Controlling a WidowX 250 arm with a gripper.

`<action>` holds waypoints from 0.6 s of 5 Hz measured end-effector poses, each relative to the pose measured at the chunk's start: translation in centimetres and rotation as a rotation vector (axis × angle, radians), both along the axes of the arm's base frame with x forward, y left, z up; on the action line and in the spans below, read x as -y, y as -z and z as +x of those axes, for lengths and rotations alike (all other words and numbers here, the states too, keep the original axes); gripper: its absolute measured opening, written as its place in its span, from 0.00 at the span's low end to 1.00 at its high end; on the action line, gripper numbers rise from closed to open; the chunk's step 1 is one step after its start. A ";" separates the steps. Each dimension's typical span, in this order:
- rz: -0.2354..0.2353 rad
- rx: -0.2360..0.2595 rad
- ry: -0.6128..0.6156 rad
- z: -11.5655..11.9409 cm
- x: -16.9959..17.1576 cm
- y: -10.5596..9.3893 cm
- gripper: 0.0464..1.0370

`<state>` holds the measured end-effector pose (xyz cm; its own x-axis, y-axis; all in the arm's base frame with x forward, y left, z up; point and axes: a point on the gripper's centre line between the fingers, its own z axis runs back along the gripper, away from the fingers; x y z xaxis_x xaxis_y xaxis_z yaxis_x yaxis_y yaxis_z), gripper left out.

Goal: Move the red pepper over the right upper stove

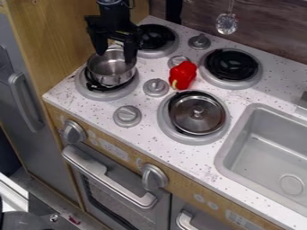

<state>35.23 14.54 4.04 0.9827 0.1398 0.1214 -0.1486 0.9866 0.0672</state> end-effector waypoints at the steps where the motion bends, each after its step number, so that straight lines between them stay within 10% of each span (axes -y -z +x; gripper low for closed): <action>1: -0.015 -0.038 -0.002 -0.5 0.2 1.4 0.96; 3: 0.002 -0.055 0.182 3.7 6.0 2.6 0.96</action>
